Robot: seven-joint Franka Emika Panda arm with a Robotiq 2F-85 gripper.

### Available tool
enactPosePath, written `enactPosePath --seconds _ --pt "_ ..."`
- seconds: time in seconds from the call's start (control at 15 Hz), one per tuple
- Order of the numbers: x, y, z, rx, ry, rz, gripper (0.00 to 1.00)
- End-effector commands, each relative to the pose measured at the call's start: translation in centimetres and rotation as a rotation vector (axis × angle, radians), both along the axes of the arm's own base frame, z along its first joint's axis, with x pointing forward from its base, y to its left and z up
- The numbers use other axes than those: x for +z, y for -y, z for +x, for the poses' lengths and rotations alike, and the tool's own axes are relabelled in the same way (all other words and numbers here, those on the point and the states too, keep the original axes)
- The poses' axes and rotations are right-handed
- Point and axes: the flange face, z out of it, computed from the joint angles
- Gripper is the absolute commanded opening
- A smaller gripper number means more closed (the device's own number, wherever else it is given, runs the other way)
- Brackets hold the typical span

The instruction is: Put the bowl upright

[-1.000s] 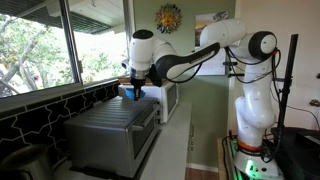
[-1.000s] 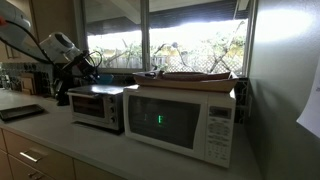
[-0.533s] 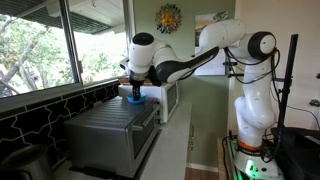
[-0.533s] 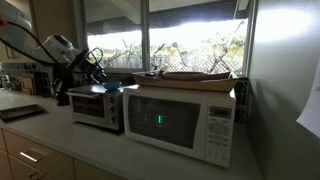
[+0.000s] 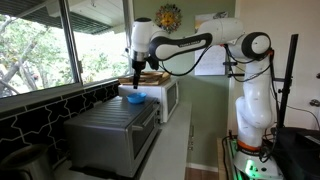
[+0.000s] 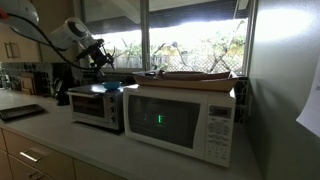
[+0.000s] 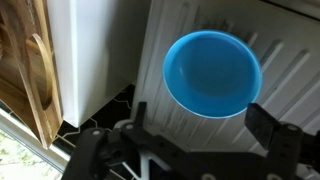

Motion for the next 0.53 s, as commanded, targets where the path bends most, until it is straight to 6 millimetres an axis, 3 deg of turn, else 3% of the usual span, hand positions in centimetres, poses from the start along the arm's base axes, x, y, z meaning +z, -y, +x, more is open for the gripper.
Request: enactPosePath --seconds 0.0,0.2,0.47 --pt "3.8 3.5 -0.9 -0.018 -0.041 0.196 1.00" --pt "5.7 5.6 -1.9 -0.017 -0.055 0.373 1.00" --pt "6.8 7.4 -3.5 0.001 -0.084 0.603 1.00"
